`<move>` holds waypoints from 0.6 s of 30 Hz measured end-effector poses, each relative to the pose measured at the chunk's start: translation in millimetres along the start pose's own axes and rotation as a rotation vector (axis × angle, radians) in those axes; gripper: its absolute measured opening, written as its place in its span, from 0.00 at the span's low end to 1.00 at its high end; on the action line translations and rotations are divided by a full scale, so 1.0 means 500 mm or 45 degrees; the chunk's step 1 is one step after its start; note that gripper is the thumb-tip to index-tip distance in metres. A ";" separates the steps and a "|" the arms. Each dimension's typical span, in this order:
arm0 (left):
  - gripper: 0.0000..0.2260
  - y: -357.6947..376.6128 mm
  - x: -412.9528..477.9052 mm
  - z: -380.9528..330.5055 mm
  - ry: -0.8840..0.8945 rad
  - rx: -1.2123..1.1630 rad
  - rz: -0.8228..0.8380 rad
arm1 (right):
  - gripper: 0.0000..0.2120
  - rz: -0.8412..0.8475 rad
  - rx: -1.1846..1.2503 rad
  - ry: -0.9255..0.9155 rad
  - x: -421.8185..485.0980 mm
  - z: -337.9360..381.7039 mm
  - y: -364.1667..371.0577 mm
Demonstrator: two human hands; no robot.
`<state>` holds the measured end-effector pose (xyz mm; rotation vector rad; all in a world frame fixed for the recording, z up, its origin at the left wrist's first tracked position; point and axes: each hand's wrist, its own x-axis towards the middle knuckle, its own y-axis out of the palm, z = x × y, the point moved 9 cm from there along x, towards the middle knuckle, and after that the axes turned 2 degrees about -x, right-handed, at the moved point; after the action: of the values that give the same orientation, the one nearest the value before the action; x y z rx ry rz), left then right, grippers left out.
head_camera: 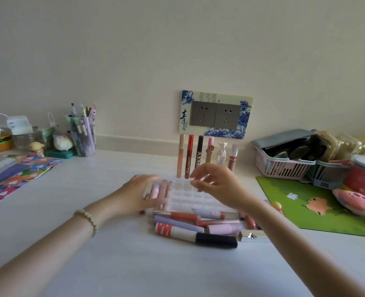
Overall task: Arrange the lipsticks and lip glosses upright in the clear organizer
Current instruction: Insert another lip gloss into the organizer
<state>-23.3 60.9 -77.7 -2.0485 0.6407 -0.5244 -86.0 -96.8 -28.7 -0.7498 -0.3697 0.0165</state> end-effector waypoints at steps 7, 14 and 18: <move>0.61 0.013 0.001 0.119 -0.250 -0.076 0.357 | 0.03 0.064 0.069 0.054 0.045 0.004 0.064; 0.65 0.035 0.042 0.134 -0.222 0.066 0.521 | 0.02 0.064 0.100 0.097 0.071 0.000 0.096; 0.58 0.038 0.050 0.131 -0.131 -0.034 0.483 | 0.02 0.053 0.117 0.135 0.078 -0.015 0.104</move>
<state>30.0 78.2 -124.0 -1.9013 0.9499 -0.1885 -40.9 -57.7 -56.0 -0.6644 -0.2506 0.0323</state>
